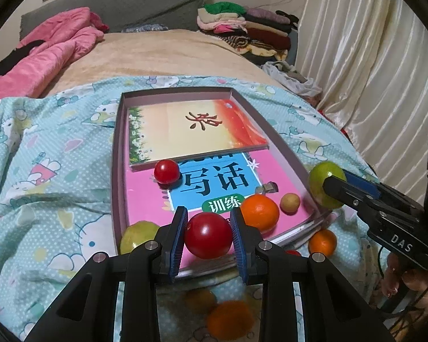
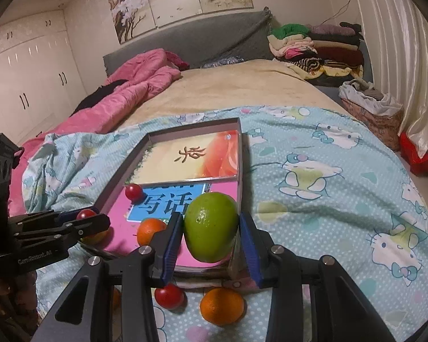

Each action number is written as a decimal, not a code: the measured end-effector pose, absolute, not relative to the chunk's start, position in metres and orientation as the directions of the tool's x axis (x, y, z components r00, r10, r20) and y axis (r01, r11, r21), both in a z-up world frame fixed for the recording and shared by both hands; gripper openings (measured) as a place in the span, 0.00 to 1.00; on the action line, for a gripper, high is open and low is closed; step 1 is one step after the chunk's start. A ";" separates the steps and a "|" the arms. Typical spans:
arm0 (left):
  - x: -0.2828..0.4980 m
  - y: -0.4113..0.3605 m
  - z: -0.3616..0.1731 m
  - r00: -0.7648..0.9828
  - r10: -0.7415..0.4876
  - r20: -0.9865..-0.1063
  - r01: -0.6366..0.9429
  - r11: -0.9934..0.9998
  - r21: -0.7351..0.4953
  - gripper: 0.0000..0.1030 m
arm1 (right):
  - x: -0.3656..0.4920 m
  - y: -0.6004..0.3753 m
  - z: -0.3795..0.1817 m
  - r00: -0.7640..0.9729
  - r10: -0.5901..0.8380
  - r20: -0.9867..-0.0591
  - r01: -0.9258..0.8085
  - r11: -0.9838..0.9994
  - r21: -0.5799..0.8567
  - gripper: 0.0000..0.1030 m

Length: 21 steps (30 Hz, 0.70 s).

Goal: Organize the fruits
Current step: 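Carry the red tomato and green lime with both grippers onto the workbook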

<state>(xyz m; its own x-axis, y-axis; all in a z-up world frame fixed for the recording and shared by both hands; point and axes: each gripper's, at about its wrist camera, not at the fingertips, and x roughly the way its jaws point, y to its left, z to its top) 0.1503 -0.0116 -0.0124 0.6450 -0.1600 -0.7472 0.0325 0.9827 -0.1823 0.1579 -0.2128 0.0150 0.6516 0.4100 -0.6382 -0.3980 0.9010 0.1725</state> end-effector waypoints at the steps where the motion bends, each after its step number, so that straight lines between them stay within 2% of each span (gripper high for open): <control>1: 0.152 -0.012 -0.014 0.642 -0.157 -0.750 0.031 0.983 -0.179 0.30 | 0.158 -0.212 0.014 0.649 0.407 -0.643 -0.399 0.902 0.168 0.37; 4: 0.156 -0.014 -0.019 0.637 -0.154 -0.756 0.033 0.984 -0.173 0.30 | 0.158 -0.209 0.011 0.645 0.407 -0.647 -0.410 0.899 0.156 0.30; 7: 0.159 -0.015 -0.023 0.628 -0.148 -0.764 0.035 0.986 -0.163 0.30 | 0.157 -0.202 0.007 0.651 0.368 -0.663 -0.418 0.904 0.092 0.29; 10: 0.162 -0.016 -0.028 0.618 -0.148 -0.772 0.035 0.986 -0.161 0.30 | 0.160 -0.199 0.001 0.630 0.364 -0.686 -0.422 0.902 0.091 0.29; 21: 0.169 -0.021 -0.037 0.599 -0.135 -0.789 0.044 0.990 -0.136 0.30 | 0.160 -0.185 -0.004 0.633 0.364 -0.683 -0.456 0.888 0.051 0.30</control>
